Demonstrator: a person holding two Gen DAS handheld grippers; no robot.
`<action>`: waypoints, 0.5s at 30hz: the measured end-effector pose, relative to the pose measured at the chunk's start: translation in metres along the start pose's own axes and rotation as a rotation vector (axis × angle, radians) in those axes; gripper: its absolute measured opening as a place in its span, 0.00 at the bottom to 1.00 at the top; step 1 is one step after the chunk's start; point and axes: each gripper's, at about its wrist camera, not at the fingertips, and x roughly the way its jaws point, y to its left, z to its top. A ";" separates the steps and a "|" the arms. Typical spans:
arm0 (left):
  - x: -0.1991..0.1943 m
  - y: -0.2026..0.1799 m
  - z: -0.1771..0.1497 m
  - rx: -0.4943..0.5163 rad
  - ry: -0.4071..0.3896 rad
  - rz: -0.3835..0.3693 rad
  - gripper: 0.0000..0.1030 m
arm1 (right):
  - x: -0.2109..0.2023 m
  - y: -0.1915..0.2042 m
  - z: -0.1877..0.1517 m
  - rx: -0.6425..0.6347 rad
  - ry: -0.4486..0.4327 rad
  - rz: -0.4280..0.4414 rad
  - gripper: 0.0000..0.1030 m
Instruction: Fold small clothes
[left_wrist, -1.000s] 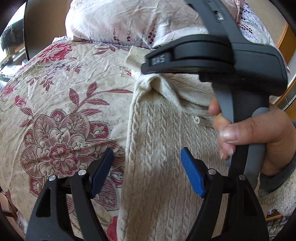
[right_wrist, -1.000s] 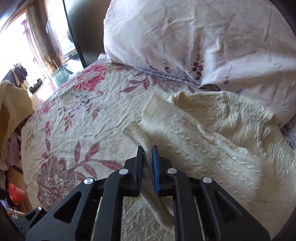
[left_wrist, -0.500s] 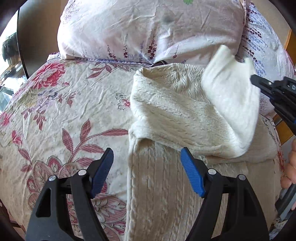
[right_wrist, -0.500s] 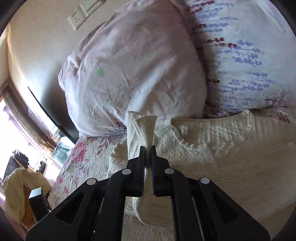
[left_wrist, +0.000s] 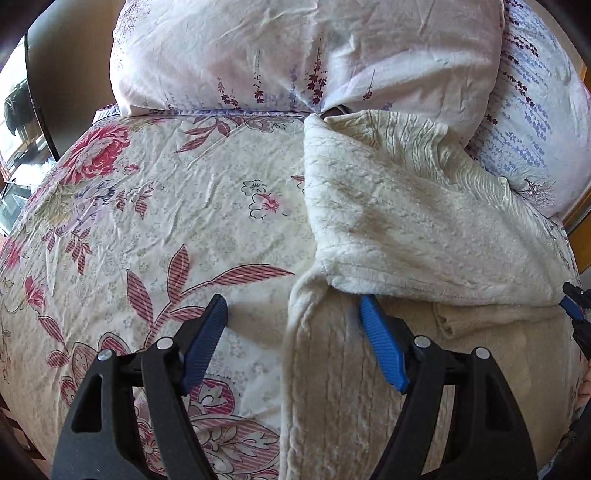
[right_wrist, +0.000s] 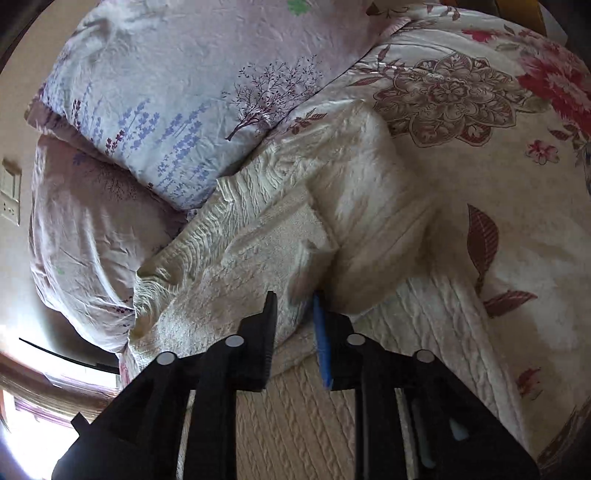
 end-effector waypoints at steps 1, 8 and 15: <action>0.001 0.000 0.001 0.000 -0.001 0.003 0.72 | -0.002 0.000 0.002 0.003 -0.015 -0.001 0.40; 0.005 0.002 0.007 -0.008 -0.002 0.022 0.71 | 0.006 -0.006 0.016 0.031 -0.024 -0.040 0.08; 0.009 0.005 0.013 -0.004 0.001 0.065 0.66 | -0.014 0.002 0.011 -0.029 -0.088 -0.048 0.08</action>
